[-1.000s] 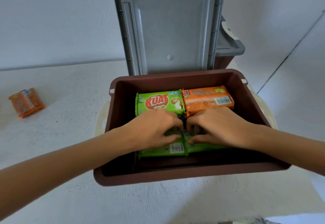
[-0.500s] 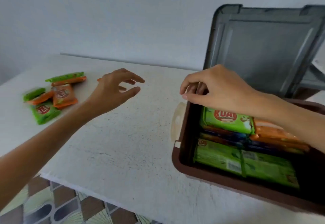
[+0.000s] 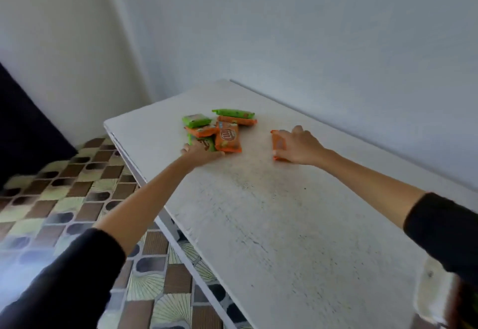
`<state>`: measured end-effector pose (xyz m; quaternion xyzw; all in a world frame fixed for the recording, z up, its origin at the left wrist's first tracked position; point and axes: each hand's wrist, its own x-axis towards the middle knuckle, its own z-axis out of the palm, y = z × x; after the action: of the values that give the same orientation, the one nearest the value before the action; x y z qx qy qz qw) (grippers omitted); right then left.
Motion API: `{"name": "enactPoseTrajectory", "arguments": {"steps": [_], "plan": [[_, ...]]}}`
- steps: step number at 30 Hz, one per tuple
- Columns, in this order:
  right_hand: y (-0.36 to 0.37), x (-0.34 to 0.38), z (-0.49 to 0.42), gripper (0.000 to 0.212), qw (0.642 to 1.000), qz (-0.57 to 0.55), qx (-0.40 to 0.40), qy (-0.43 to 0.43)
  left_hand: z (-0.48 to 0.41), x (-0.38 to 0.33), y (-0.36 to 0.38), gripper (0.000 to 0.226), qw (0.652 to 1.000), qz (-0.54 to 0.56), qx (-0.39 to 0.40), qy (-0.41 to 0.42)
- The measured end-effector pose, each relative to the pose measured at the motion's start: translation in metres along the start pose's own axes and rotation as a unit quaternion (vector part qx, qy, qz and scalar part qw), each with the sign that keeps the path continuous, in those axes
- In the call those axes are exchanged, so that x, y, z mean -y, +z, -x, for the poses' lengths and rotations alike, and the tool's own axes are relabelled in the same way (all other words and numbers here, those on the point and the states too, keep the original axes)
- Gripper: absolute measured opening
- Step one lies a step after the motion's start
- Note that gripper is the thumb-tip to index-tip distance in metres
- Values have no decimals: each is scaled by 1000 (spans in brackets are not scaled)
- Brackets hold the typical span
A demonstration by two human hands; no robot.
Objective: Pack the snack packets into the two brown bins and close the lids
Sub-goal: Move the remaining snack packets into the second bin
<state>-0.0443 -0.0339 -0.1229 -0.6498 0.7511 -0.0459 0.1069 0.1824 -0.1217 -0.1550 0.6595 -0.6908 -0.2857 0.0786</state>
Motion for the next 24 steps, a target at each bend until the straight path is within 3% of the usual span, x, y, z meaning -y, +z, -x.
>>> {"name": "enactPoseTrajectory", "arguments": {"steps": [5,8,12,16,19,22,24], "plan": [[41,-8,-34,59,997,2,62,43,-25,-2,18,113,997,-25,-75,-27],[45,-7,-38,51,998,3,53,40,-31,0,18,97,993,-65,-94,-18],[30,-15,-36,71,993,-10,109,35,-31,8,-6,90,992,-125,0,2],[11,-39,-22,97,980,20,200,-9,-10,30,-26,89,944,-281,145,88],[1,-45,-15,98,968,28,248,-29,10,39,-23,83,926,-300,184,134],[7,-40,-15,80,982,-17,188,-4,17,36,-17,73,947,-244,137,157],[19,-36,-14,72,992,12,129,13,19,33,-15,70,953,-229,92,177]]}}
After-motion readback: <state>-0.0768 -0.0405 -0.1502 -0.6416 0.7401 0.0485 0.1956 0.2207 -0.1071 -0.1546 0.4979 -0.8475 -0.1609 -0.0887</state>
